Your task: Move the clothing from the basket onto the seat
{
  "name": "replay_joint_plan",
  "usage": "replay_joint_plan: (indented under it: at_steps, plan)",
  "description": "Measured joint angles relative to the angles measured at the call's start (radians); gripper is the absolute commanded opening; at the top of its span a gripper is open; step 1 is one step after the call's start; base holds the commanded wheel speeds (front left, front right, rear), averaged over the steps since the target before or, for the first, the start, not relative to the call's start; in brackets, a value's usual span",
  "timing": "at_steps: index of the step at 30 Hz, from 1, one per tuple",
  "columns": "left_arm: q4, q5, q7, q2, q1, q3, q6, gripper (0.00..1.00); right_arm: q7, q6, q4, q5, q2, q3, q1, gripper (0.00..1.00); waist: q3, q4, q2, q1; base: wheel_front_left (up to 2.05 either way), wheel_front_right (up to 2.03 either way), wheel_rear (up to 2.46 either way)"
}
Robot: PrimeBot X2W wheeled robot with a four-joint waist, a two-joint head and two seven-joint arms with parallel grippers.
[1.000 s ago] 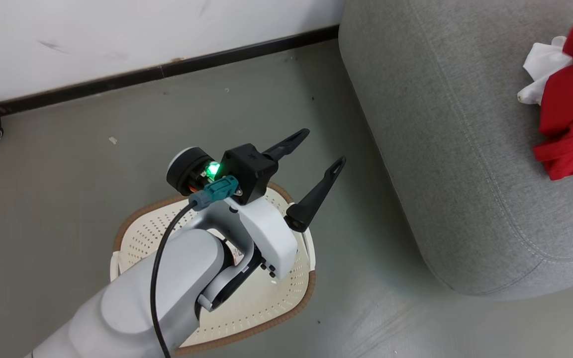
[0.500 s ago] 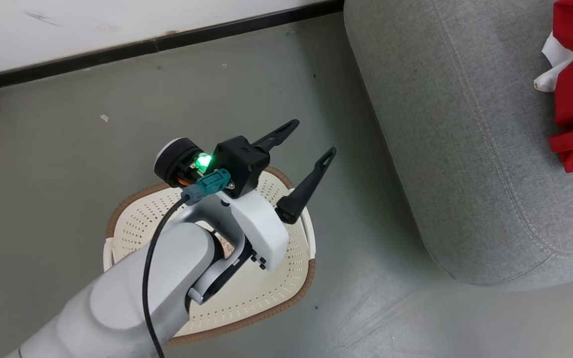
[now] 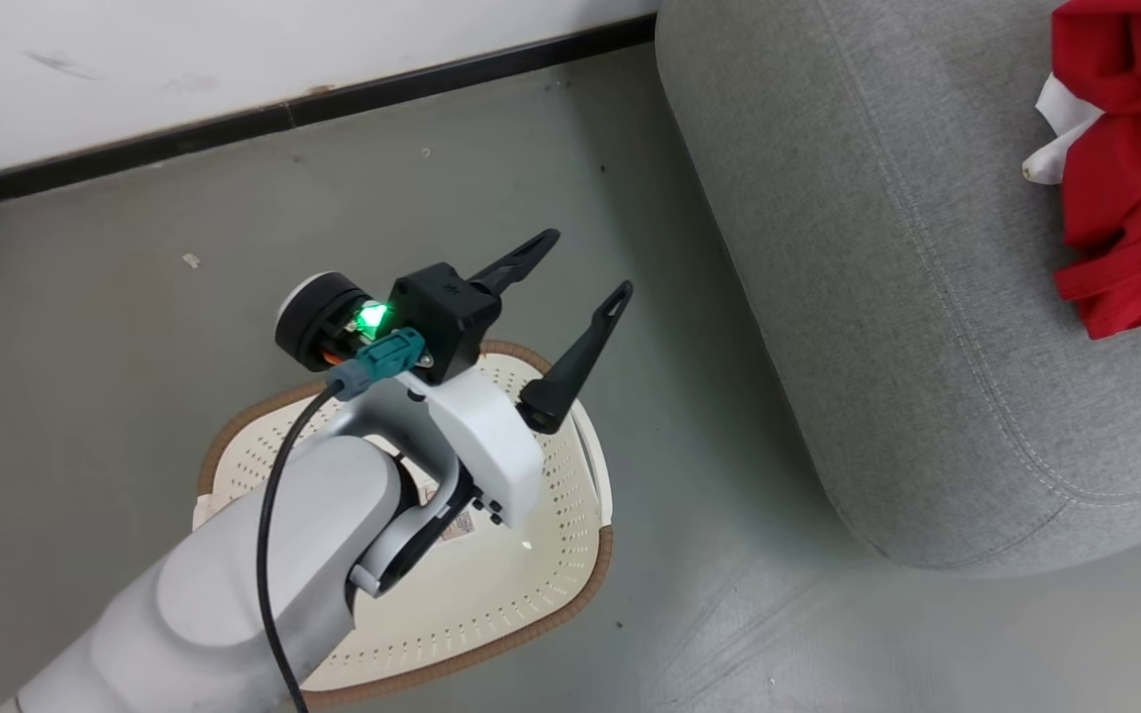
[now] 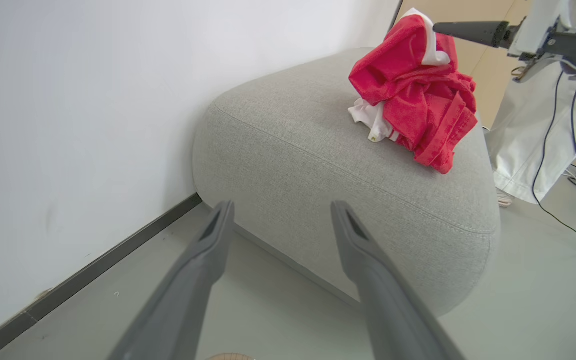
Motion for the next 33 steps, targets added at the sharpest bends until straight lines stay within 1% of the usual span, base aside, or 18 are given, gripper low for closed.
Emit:
replay_joint_plan:
  at_steps: [4,15,18,25,33]
  plan:
    - [0.018,-0.003,-0.008,0.016,0.002,0.004,0.000,1.00,0.000,0.000,-0.039,-0.016,0.007,-0.049,0.022,1.00,-0.016,-0.007,0.0000,0.0000,0.00,0.00,0.00]
    - [0.055,-0.015,-0.072,0.024,0.039,0.054,0.005,1.00,-0.002,0.000,-0.155,-0.102,0.039,-0.153,0.119,1.00,-0.078,-0.014,0.0000,0.0000,0.00,0.00,0.00]
    - [0.070,-0.021,-0.091,0.031,0.052,0.073,0.011,1.00,-0.002,0.000,-0.189,-0.128,0.057,-0.161,0.147,1.00,-0.099,-0.012,0.0000,0.0000,0.00,0.00,0.00]
    - [0.109,-0.056,-0.116,0.051,0.105,0.114,0.031,1.00,-0.002,0.000,-0.273,-0.148,0.119,-0.164,0.226,1.00,-0.148,0.002,0.0000,0.0000,0.00,0.00,0.00]
    - [0.143,-0.090,-0.155,0.068,0.165,0.161,0.058,1.00,-0.003,0.000,-0.354,-0.191,0.157,-0.169,0.307,1.00,-0.206,0.026,0.0000,0.0000,0.00,0.00,0.00]
